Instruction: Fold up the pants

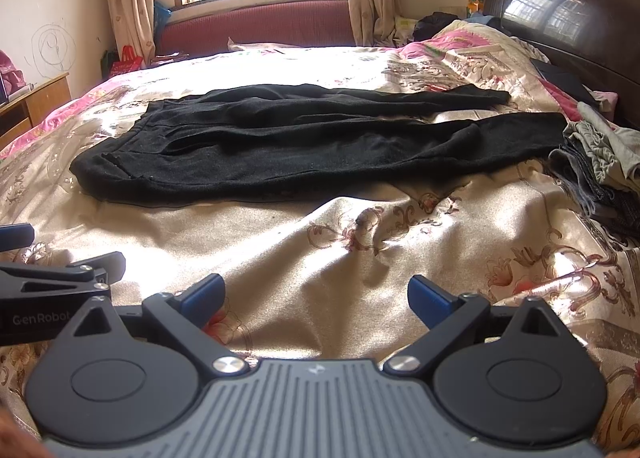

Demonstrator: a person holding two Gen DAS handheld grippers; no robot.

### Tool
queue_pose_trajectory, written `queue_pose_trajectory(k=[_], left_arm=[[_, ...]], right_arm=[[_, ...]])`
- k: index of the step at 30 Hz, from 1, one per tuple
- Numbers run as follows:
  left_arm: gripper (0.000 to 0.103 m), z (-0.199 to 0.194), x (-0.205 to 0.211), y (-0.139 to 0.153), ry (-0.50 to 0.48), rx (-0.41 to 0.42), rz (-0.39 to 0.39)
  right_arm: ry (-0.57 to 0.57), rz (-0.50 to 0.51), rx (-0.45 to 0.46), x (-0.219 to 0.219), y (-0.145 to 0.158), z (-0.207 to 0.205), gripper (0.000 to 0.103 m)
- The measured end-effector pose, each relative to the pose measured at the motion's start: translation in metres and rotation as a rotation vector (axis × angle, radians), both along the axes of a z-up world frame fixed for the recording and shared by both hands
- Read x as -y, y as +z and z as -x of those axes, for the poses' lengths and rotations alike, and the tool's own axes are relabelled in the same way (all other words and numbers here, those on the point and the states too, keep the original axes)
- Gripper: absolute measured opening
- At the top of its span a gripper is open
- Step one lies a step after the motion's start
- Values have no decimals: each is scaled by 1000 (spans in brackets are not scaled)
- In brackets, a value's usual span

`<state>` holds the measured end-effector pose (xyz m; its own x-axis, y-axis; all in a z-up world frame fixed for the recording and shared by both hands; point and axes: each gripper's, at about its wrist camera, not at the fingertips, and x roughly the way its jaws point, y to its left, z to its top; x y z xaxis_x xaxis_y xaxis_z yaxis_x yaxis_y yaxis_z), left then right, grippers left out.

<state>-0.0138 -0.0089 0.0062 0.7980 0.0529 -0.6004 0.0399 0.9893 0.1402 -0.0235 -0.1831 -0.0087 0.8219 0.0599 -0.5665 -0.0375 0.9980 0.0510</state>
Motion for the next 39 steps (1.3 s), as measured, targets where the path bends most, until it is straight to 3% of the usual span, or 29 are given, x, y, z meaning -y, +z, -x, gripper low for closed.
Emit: queue_pose_trajectory(k=[2, 4, 7, 16, 26, 31, 35, 37, 39], left_arm=[[103, -3, -3, 1, 2, 9, 9], [103, -9, -6, 3, 4, 17, 6], [103, -19, -12, 5, -1, 35, 7], [103, -70, -38, -3, 22, 48, -6], [103, -138, -93, -17, 100, 38, -54], [103, -165, -115, -30, 57, 4, -53], [103, -181, -126, -34, -46, -50, -15], [97, -184, -128, -34, -86, -61, -3], [76, -187, -128, -35, -112, -70, -21]], right_arm=[[18, -6, 9, -3, 1, -3, 97], [36, -7, 95, -8, 5, -6, 96], [48, -5, 149, -15, 14, -15, 96], [89, 60, 85, -31, 24, -66, 96], [152, 143, 19, -52, 6, -127, 96], [187, 179, -9, -62, 0, -148, 96], [205, 206, -38, -62, -3, -156, 96], [215, 233, -37, -59, -4, -156, 96], [230, 288, -23, -60, -5, -154, 96]])
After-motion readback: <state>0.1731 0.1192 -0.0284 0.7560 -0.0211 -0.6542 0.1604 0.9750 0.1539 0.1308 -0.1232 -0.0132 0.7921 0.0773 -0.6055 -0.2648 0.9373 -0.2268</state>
